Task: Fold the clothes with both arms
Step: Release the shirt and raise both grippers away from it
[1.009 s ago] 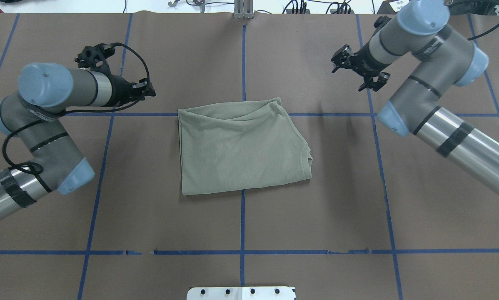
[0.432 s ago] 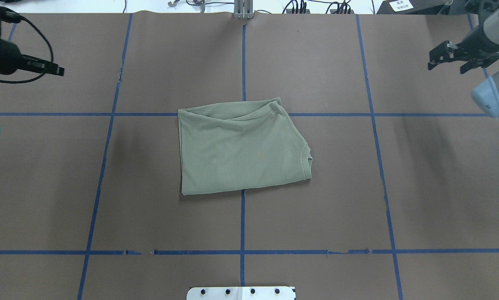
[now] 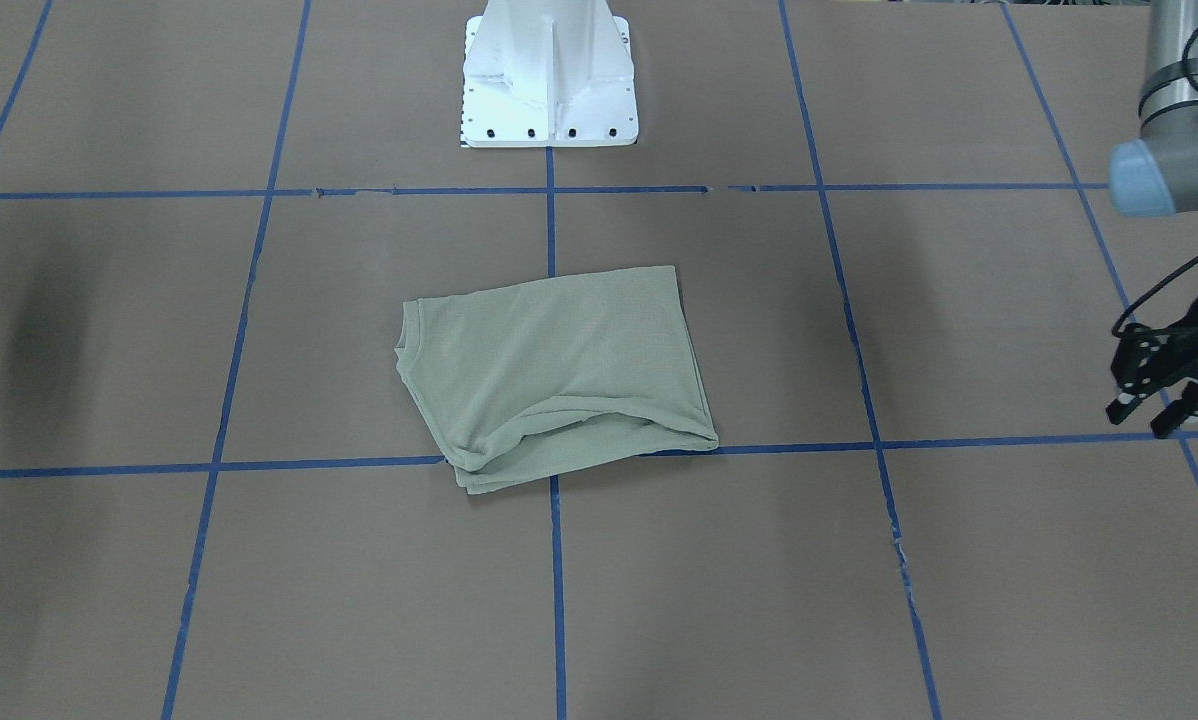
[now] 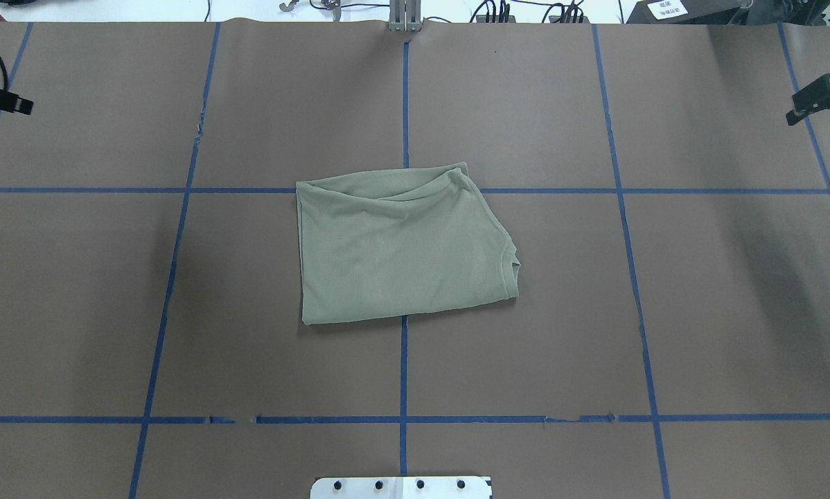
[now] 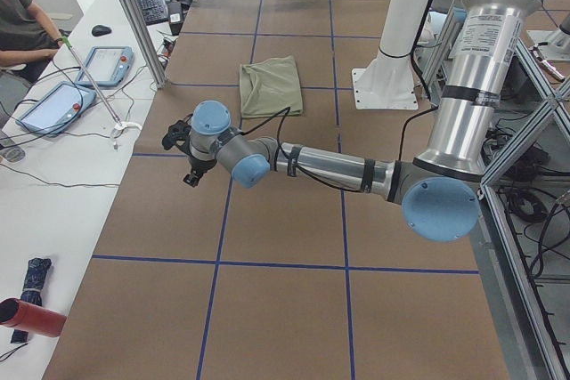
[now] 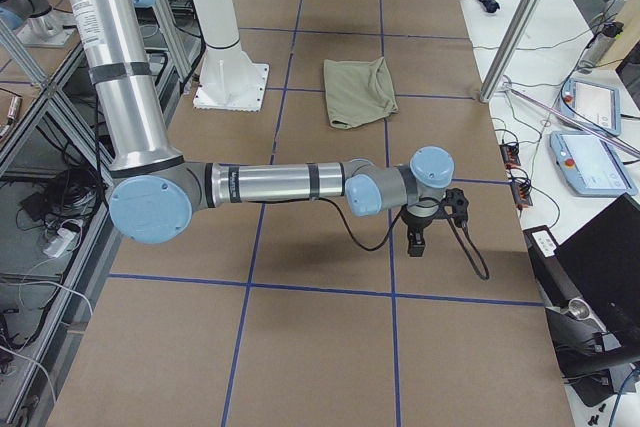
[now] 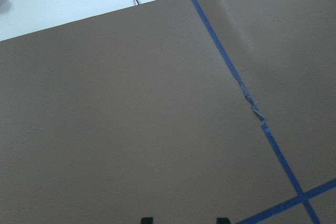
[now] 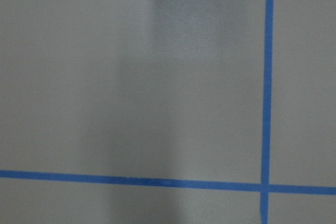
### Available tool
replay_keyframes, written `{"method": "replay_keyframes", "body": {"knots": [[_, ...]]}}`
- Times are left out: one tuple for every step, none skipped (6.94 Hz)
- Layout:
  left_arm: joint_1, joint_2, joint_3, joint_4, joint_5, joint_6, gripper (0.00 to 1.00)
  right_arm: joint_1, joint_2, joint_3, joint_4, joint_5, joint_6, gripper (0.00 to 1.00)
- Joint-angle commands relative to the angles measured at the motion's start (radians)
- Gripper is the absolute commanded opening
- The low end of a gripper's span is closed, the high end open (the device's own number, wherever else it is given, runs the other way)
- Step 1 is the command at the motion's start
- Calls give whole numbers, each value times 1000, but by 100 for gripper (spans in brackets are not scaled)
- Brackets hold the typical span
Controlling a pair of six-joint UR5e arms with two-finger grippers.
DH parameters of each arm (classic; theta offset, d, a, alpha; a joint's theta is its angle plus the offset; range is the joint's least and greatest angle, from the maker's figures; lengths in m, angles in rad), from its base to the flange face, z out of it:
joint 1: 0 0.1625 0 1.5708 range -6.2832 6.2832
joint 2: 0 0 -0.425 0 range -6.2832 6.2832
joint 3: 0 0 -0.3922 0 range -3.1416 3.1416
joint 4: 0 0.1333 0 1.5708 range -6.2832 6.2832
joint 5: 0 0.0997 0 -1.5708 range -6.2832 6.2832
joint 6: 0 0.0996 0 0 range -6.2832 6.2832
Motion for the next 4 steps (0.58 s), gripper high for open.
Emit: {"method": "replay_keyframes", "body": {"knots": [[-93,4,2,182,-21,205,59,44,-110,93,-10,11,-77,100],[-91,-2,4,230,-20,201,72,16,-116,90,-34,-18,-126,100],[-97,-7,-5,286,-23,204,100,0,-110,101,-107,-52,-193,100],[-96,1,-18,292,-21,196,100,4,-104,122,-193,-52,-259,100]]}}
